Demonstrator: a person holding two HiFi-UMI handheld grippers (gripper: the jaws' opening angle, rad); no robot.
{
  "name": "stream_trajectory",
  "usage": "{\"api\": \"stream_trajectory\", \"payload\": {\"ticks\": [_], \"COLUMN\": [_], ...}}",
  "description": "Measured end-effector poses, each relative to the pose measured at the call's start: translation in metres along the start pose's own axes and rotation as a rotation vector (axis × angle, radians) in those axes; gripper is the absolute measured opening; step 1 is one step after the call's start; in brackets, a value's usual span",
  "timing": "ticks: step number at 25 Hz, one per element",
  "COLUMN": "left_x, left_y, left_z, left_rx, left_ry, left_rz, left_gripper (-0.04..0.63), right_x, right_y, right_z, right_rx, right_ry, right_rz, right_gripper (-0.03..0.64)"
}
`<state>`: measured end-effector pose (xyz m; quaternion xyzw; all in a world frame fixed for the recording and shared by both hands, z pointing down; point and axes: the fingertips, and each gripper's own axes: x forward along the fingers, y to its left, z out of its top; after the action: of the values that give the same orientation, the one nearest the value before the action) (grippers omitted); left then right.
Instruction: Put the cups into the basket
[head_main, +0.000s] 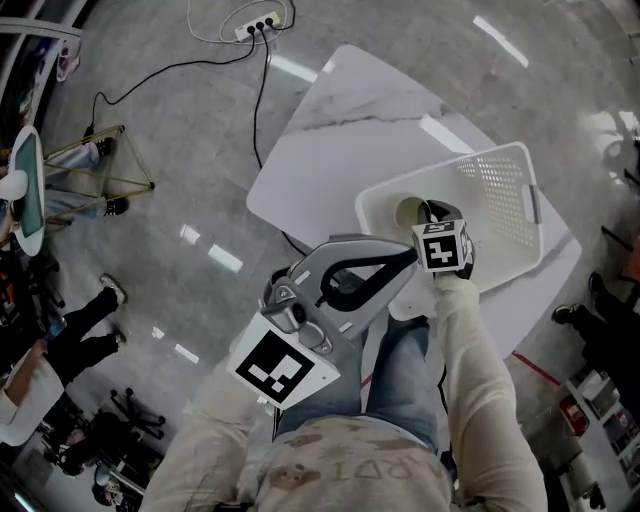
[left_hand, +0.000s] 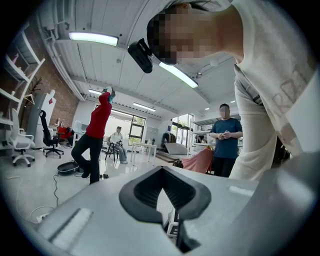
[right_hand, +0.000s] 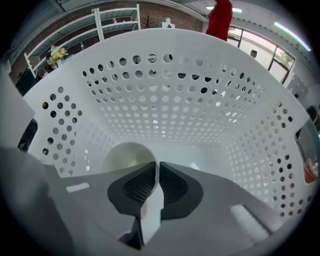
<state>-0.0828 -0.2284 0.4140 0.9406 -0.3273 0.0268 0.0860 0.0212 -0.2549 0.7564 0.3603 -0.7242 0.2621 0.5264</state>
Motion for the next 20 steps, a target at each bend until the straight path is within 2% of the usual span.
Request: {"api": "stream_trajectory", "payload": {"ticks": [7,13,16,20], "left_x": [-0.004,-0.008,-0.01,-0.012], "left_y": [0.0,-0.008,-0.014,-0.027], "left_z": [-0.008,0.001,0.01,0.028], "left_rx": [-0.01,0.003,0.008,0.029], "left_ry": [0.011,0.009,0.007,-0.003], "left_rz": [0.012,0.006,0.002,-0.02], "left_gripper": [0.0,0.0,0.0,0.0], "right_x": [0.001,-0.024,-0.05,-0.101], "right_y": [0.003,0.002,0.0,-0.002], "right_z": [-0.003,0.006,0.017,0.038], "right_rx": [-0.023,-0.01,0.013,0.072], "right_ry": [-0.019,-0.065,-0.128,-0.265], "right_rz": [-0.001,-0.01,-0.025,-0.025], "right_gripper": [0.058,0.071,0.029,0.023]}}
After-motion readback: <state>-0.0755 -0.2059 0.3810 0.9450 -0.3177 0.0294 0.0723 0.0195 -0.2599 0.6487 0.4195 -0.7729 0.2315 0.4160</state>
